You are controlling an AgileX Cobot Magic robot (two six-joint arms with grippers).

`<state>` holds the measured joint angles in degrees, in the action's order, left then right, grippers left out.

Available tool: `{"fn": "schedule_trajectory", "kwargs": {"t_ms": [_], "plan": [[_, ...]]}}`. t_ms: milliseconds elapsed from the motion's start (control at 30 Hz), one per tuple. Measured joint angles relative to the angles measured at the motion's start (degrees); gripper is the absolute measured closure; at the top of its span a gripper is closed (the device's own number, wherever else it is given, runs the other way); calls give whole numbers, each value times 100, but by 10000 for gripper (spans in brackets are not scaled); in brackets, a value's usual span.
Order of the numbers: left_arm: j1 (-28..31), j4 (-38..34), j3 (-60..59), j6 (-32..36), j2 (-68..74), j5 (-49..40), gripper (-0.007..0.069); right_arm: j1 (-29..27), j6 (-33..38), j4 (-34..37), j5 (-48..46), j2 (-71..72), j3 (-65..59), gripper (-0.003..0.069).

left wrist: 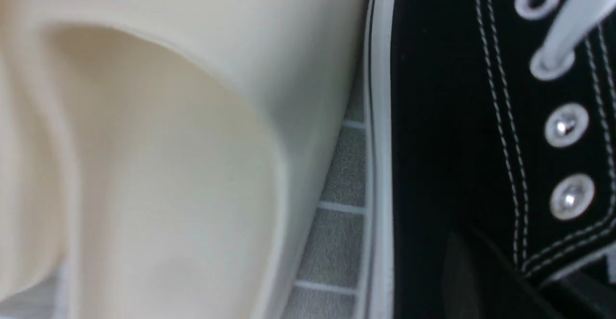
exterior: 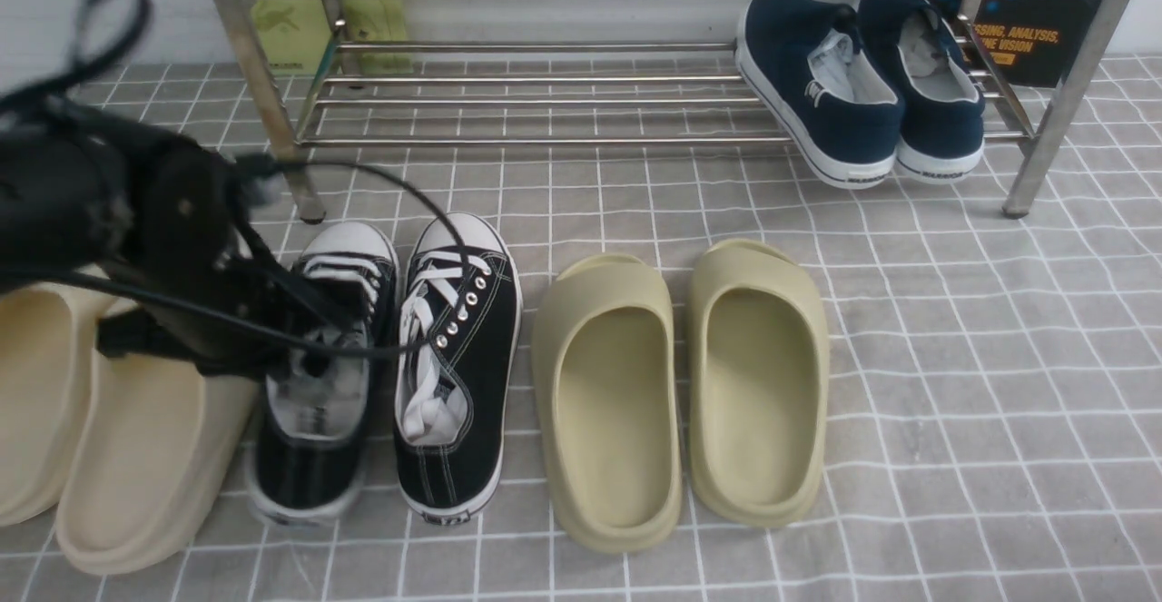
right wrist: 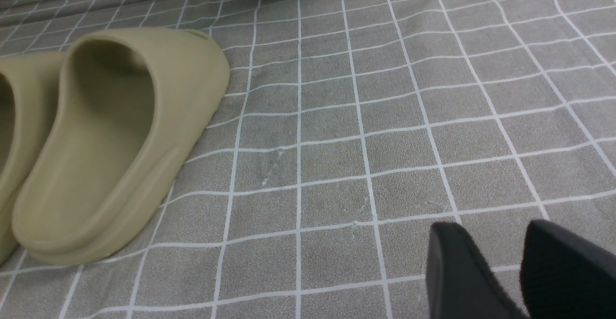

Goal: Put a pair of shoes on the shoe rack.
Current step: Use the left arm to grab the shoe closest to it, then use the left arm to put a shoe into the shoe rack

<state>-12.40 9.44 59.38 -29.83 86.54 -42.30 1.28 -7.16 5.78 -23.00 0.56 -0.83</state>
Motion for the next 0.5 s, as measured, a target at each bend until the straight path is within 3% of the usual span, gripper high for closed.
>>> {"fn": "schedule_trajectory", "kwargs": {"t_ms": [233, 500], "plan": [[0, -61, 903, 363, -642, -454, 638, 0, 0, 0, 0, 0, 0, 419], [0, -154, 1745, 582, 377, -503, 638, 0, 0, 0, 0, 0, 0, 419]]}}
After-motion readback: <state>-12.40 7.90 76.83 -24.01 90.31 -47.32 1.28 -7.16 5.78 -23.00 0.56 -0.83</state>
